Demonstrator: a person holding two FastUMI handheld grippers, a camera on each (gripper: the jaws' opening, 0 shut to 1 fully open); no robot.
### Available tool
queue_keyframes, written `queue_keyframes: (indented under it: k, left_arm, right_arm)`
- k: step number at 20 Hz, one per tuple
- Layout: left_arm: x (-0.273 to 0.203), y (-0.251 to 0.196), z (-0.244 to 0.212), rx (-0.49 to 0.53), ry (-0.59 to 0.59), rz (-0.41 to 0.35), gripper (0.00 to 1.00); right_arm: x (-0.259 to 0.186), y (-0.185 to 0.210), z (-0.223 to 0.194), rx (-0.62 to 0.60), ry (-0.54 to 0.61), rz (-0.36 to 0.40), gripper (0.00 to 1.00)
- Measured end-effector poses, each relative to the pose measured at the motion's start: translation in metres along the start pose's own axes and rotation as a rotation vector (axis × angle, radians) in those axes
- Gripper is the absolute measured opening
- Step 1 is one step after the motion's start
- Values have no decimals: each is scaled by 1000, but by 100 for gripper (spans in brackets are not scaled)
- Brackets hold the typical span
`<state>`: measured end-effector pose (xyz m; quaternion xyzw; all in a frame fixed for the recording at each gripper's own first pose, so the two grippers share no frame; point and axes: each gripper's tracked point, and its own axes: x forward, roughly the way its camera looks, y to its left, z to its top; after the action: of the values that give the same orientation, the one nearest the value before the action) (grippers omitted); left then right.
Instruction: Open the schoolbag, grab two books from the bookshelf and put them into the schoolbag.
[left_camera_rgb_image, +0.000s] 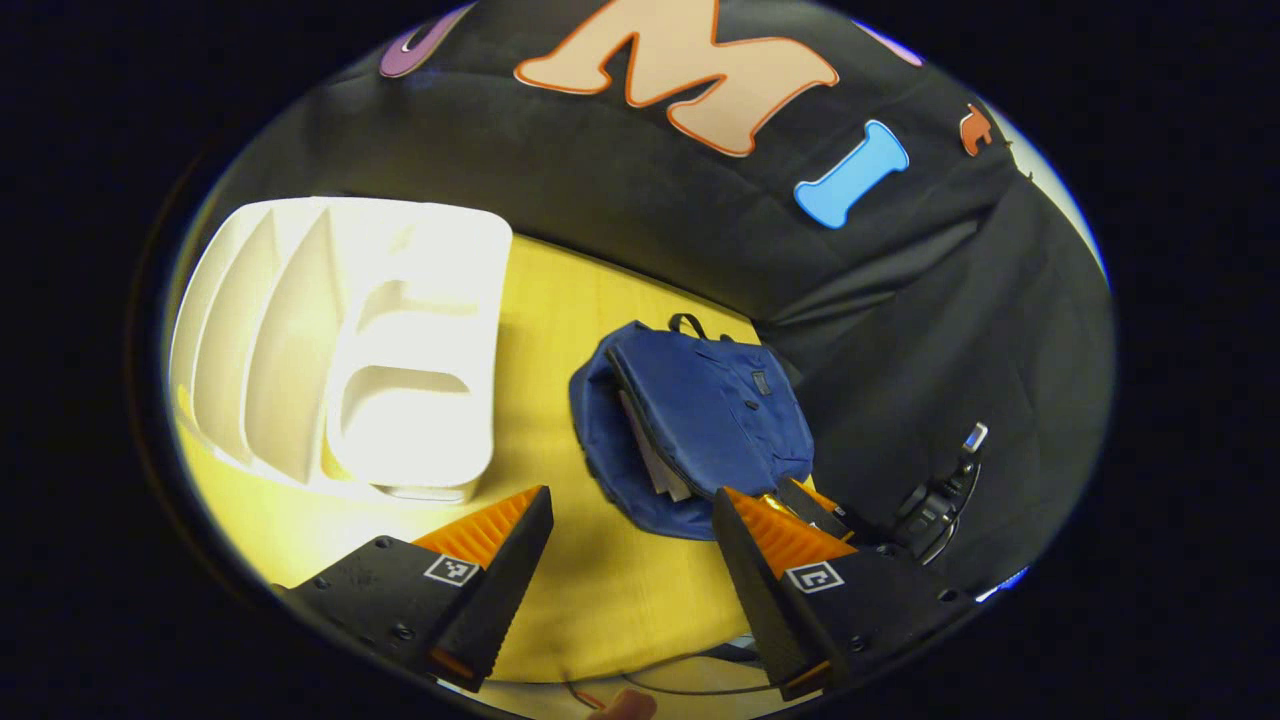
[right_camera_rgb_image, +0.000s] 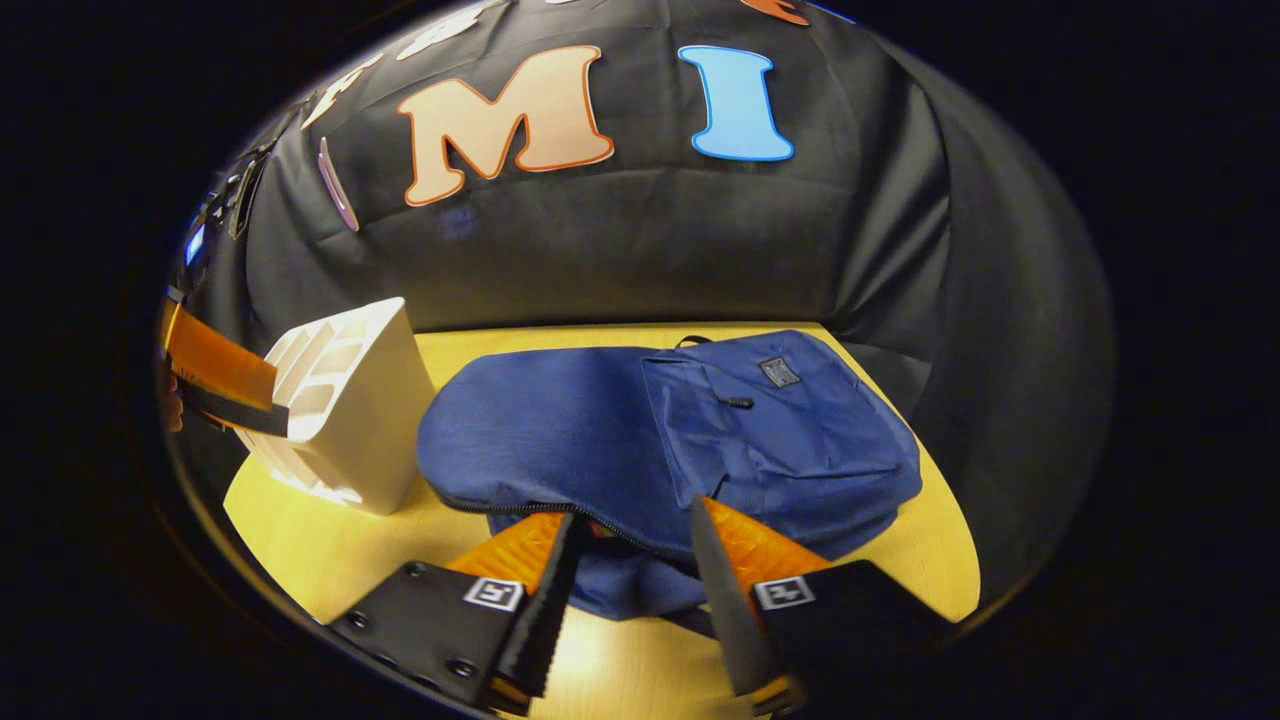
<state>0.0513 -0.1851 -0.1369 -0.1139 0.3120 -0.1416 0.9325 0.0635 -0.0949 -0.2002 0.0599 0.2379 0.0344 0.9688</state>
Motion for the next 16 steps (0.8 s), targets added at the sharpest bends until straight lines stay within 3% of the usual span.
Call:
queue_keyframes:
  k: [3, 4, 5, 7, 12, 16]
  left_arm:
    - [-6, 9, 2, -22, -23, 27, 95]
    - [-7, 10, 6, -19, -41, 33, 100]
    - [-12, 11, 9, -15, -63, 36, 95]
    - [-20, 9, 22, -12, -121, 38, 95]
    - [-46, 27, 74, 84, -317, 145, 95]
    - [-86, 20, 98, 167, -390, 152, 95]
  right_arm:
    - [-22, 7, -11, 42, 9, 0, 85]
    - [-28, 10, -10, 59, 4, 3, 85]
    - [-36, 11, -7, 66, -3, 2, 85]
    - [-50, 13, 12, 62, -44, 4, 87]
    - [-84, 47, 118, 76, -297, 117, 86]
    - [-107, 60, 188, 44, -458, 157, 87]
